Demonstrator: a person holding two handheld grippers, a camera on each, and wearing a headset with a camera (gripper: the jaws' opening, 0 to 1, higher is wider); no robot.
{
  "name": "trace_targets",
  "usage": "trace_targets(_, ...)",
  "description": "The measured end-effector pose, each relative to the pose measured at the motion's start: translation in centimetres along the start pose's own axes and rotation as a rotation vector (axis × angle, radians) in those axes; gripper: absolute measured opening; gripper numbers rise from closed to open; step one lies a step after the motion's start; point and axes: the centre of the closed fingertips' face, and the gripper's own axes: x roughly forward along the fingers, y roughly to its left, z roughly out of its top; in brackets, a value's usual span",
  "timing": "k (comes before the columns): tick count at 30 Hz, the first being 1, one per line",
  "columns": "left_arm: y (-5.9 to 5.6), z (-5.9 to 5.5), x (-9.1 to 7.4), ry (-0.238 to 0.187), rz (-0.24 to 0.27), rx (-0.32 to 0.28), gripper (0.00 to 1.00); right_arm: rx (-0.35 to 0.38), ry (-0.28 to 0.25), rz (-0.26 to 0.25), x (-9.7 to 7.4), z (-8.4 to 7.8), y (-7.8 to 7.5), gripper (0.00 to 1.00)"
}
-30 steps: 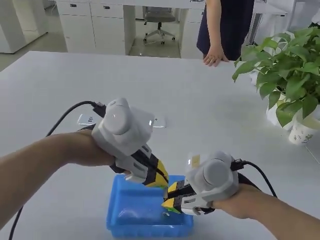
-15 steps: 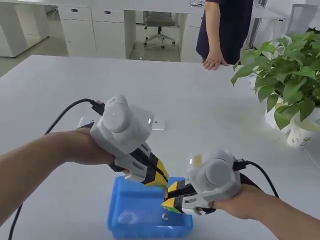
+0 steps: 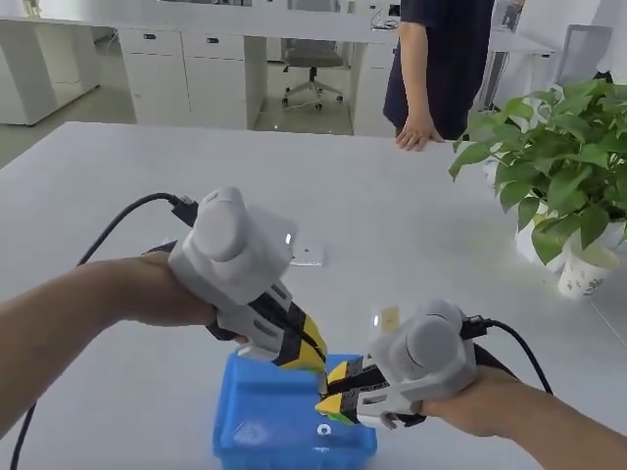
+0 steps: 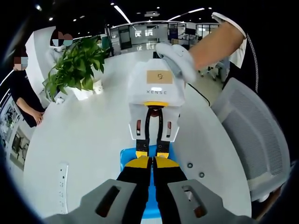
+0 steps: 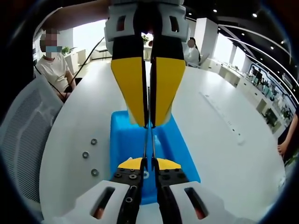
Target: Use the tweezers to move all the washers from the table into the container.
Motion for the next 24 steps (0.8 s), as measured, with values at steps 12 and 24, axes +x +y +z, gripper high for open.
trace_targets(12,-1.6,1.1,-0.8,0.01,0.014,0.019,0.05,-0.021,0.006,-0.009,-1.0,0.9,1.3,0.1)
trace_targets(24,-3.5,1.4,-1.1,0.038,0.018,0.035,0.05,-0.011,-0.003,-0.009,-1.6,1.2,3.4,0.1)
